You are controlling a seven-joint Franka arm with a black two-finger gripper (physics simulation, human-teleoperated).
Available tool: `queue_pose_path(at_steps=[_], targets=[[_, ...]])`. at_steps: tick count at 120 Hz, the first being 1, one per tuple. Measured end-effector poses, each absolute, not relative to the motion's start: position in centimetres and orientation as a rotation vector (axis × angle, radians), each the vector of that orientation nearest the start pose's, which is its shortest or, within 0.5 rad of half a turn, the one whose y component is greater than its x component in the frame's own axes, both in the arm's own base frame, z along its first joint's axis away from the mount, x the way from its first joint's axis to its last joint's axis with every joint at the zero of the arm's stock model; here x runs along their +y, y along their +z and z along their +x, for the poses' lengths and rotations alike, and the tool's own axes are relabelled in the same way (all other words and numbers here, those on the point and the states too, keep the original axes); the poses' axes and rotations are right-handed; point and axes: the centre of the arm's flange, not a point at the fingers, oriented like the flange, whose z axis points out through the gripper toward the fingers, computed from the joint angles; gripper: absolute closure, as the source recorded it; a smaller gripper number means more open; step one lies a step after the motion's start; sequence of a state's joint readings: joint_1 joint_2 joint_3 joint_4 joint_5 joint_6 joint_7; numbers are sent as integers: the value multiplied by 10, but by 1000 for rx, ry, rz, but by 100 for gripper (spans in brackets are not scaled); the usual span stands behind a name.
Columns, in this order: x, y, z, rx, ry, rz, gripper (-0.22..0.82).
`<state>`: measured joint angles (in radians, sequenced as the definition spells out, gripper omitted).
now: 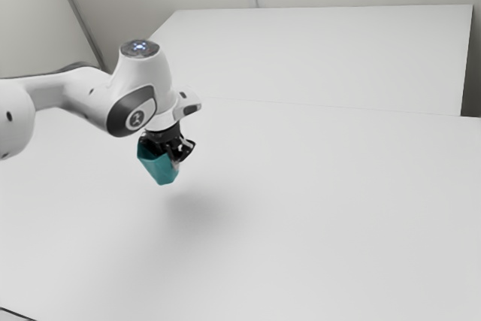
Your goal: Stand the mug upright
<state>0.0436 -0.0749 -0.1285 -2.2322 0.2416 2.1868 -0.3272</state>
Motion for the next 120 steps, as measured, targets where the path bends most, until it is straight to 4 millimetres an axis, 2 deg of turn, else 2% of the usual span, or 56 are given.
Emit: queue_pose_path(at_steps=[10,21,74,108,120], targets=[[-22,395,513,-298,-78,-2926,77],[-19,381,514,-407,-57,-2915,77],[-52,339,524,-649,-64,-2896,77],[-49,320,528,-772,-59,-2875,77],[-50,325,529,-759,-90,-2865,56]])
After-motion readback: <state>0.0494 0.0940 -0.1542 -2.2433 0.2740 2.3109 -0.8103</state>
